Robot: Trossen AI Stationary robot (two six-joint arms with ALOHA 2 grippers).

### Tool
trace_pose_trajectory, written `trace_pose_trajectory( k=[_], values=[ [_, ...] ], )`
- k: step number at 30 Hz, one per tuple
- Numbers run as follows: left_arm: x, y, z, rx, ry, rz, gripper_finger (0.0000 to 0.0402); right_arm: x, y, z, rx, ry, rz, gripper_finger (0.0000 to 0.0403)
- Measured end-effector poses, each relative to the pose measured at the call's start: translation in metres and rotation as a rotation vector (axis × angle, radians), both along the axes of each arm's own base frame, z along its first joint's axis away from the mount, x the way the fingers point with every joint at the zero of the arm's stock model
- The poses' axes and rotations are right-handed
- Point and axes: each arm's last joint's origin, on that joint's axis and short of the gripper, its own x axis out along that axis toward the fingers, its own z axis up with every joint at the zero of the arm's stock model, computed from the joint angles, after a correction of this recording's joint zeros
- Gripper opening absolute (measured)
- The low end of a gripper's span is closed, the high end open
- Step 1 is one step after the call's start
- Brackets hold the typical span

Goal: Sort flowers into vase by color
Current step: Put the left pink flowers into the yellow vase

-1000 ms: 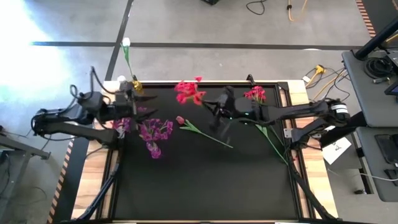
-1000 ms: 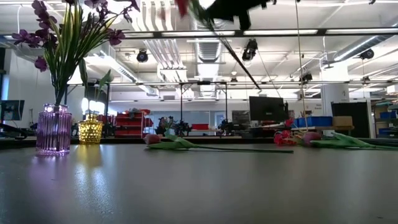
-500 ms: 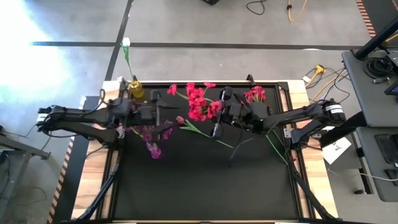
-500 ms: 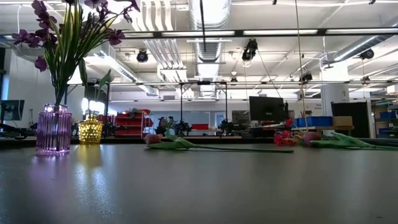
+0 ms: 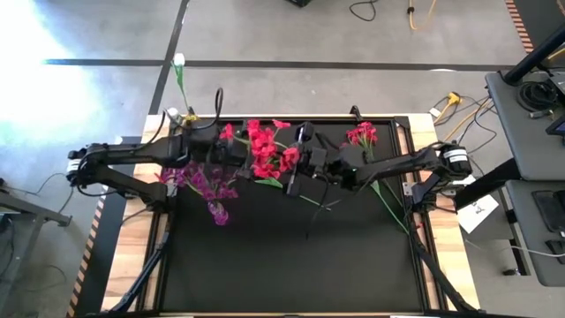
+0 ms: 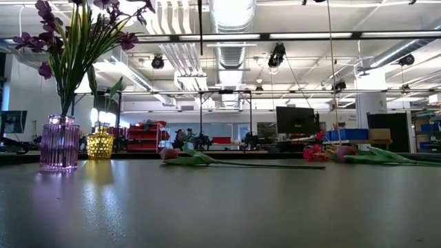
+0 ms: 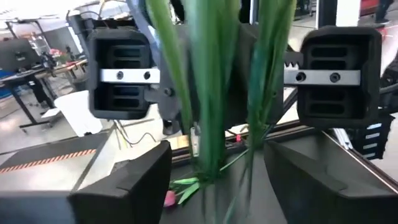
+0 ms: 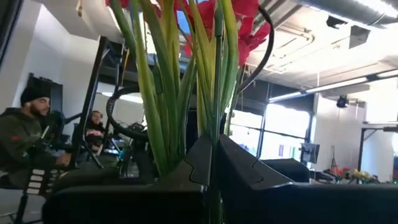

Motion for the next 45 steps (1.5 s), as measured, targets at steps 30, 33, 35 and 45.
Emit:
trace_pose_trajectory(
  k=[30,33,35,45],
  values=[
    [-0.163,0.077,0.008,0.044,-0.09,1.167,0.0,-0.006,-0.012,-0.019,0.107,0.228,-0.182,0.0243],
    [-0.172,0.095,-0.004,0.024,-0.117,1.293,0.0,-0.006,-0.012,-0.023,0.133,0.233,-0.172,0.0239],
    [-0.178,0.104,-0.004,0.006,-0.153,1.341,0.0,-0.006,-0.012,-0.024,0.155,0.244,-0.165,0.0237],
    [-0.169,0.122,-0.002,-0.161,-0.242,1.381,0.0,-0.005,-0.013,-0.031,0.198,0.299,-0.17,0.0233]
  ],
)
